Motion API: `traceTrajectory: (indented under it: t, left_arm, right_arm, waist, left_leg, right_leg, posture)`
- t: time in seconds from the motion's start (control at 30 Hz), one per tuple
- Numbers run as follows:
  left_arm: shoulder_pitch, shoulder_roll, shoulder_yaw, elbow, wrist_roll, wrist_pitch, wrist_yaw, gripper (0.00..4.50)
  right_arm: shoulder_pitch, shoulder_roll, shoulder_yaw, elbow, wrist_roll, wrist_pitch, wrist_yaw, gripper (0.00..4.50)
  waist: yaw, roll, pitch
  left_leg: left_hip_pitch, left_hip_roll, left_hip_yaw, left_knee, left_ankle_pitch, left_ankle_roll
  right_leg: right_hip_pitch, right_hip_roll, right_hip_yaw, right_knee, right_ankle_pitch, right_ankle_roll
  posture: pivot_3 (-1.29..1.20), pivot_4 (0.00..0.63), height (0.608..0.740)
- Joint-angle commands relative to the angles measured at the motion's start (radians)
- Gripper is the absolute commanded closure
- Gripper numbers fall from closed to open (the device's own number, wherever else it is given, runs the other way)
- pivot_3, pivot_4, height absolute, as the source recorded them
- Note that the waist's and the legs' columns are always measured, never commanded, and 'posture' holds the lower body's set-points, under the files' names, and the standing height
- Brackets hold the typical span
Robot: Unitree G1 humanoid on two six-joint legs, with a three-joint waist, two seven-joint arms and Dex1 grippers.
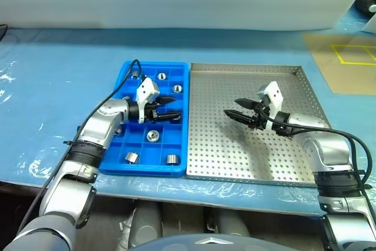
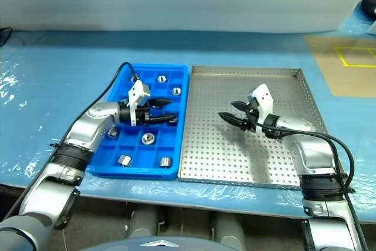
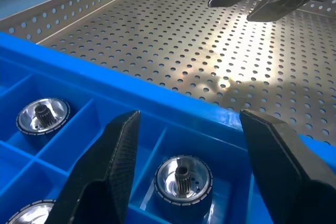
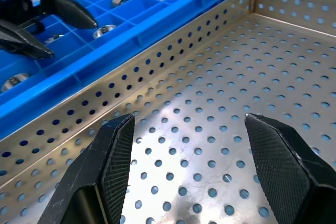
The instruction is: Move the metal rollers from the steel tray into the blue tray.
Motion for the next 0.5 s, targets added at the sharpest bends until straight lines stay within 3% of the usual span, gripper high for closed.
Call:
traceTrajectory:
  t: [0.03,0.5]
  left_arm:
    - [-0.012,0.007,0.031,-0.028,-0.005,-0.012,-0.017,1.3]
    - [0.036,0.024,0.095,-0.168,-0.045,0.074,0.012,1.3]
  right_arm:
    - [0.002,0.003,-0.023,-0.057,0.024,-0.015,-0.014,1.08]
    - [-0.078,0.058,0.011,0.027,-0.005,-0.077,-0.042,1.08]
  waist:
    - [0.001,0.0,0.0]
    - [0.005,0.0,0.0]
  left_leg:
    - [0.0,0.0,0.0,0.0,0.0,0.0]
    - [0.0,0.001,0.0,0.001,-0.003,0.005]
  right_leg:
    - [0.0,0.0,0.0,0.0,0.0,0.0]
    - [0.0,-0.001,0.0,0.0,0.0,0.0]
  posture:
    - [-0.14,0.15,0.74]
    - [-0.09,0.15,0.74]
